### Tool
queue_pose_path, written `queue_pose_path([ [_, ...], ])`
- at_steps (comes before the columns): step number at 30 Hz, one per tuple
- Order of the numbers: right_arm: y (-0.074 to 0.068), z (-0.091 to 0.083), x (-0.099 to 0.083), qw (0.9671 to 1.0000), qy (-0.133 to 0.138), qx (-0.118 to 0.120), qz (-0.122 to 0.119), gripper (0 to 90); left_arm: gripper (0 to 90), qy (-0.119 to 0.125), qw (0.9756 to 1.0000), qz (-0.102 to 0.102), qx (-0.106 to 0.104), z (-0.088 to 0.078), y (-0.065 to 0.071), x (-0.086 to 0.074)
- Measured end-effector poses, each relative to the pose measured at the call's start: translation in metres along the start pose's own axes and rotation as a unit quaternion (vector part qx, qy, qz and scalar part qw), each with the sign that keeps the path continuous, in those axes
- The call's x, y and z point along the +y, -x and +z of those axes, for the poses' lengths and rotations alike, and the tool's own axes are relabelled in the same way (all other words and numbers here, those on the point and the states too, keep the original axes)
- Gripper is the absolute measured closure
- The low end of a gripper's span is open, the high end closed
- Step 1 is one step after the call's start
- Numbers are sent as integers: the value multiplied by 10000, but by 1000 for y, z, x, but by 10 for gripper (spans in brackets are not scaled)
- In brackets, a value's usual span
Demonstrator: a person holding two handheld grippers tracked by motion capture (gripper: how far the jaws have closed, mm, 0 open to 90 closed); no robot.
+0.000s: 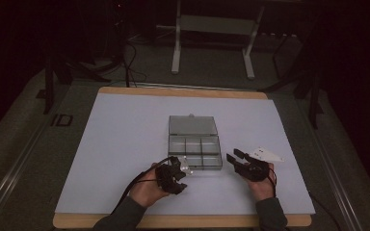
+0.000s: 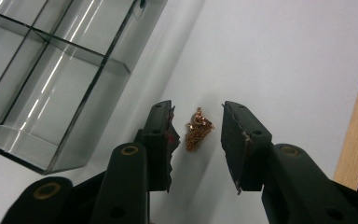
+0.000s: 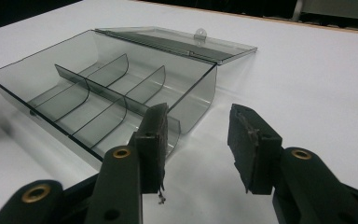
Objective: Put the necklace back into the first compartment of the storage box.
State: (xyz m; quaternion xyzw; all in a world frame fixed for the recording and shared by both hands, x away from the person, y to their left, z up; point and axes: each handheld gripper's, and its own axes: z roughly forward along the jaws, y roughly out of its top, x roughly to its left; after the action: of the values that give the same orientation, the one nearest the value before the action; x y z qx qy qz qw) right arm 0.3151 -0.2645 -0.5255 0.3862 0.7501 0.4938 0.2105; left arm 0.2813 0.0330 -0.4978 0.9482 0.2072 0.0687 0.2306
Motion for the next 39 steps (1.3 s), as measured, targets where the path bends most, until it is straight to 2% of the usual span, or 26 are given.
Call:
queue_pose_path([
  [4, 0, 0, 0, 10000, 1, -4, 2, 577, 627, -50, 10000, 0, -5, 2, 0, 1],
  [16, 0, -1, 0, 10000, 13, -2, -3, 575, 636, -267, 9994, -212, -41, 17, 3, 3],
  [21, 1, -1, 0, 10000, 10, 6, 3, 573, 766, -349, 9988, -349, -44, 15, -2, 0],
  [26, 0, 0, 0, 10000, 2, 4, -4, 572, 843, -390, 9984, -398, -61, 15, -4, 0],
  [31, 0, -1, 0, 10000, 3, -2, -6, 572, 857, -415, 9985, -354, -13, 14, -3, 1],
  [34, 0, -1, 0, 10000, 6, -1, -2, 572, 865, -391, 9985, -371, -61, 13, -4, 0],
  [39, 1, -1, 0, 10000, 7, -1, -1, 572, 881, -285, 9987, -413, -55, 8, -8, -2],
])
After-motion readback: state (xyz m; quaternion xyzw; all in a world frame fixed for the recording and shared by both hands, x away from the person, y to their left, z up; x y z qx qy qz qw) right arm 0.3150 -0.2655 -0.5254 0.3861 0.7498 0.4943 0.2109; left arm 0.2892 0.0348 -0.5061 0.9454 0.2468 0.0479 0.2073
